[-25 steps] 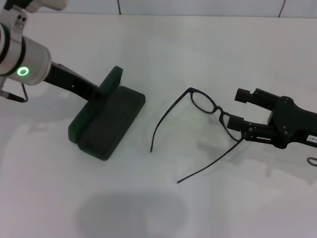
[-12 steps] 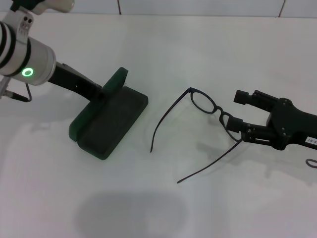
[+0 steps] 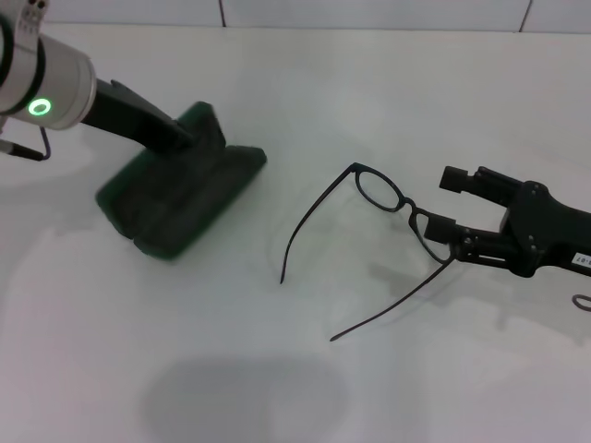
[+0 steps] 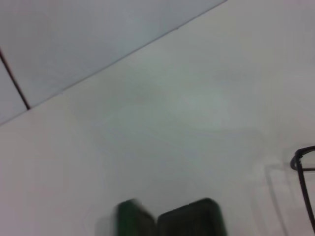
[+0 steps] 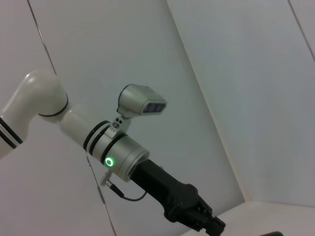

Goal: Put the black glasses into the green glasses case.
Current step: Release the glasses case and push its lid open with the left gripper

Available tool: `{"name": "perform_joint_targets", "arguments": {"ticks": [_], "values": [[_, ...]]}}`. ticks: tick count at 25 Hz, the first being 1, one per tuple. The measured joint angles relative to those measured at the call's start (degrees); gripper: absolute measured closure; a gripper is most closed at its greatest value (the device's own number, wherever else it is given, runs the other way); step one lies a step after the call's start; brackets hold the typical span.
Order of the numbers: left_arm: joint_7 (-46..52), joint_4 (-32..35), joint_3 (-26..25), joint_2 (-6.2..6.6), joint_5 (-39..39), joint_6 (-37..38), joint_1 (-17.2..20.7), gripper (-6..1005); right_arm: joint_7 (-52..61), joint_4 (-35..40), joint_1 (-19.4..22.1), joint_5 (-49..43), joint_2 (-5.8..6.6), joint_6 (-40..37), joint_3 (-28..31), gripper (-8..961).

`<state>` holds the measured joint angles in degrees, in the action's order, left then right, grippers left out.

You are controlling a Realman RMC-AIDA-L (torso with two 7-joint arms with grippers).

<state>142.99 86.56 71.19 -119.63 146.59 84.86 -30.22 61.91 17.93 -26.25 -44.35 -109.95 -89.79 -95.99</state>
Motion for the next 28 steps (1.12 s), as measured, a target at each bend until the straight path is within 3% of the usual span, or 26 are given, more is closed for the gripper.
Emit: {"name": "perform_joint_targets", "arguments": {"ticks": [13,20,24,26,28], "values": [[0.3,3.0,1.3,0.11,3.6,-0.8,-1.3,952,-0.1,-0.1,0.1,-0.5,0.05,0.0,1.2,86],[1.2,2.6,1.3,-0.05,9.5,-6.2,-0.9,797,-0.6,-0.2,0.5,-0.5,-0.07,0.0,1.2,86],[1.0,-2.6,1.3,0.02,12.3,-11.7,-1.0,664,-0.7,-0.2,0.8,-0.5,-0.18,0.0,1.3,86],[0.2,-6.1,1.1,0.12,12.6,-14.0,-1.6,519,-0.8,-0.2,0.9,-0.5,-0.33,0.0,1.3,87],[-0.6,-9.3,0.9,0.14,12.6,-16.2,-2.3,578,-0.8,-0.2,0.9,-0.5,-0.43,0.0,1.2,87]]}}
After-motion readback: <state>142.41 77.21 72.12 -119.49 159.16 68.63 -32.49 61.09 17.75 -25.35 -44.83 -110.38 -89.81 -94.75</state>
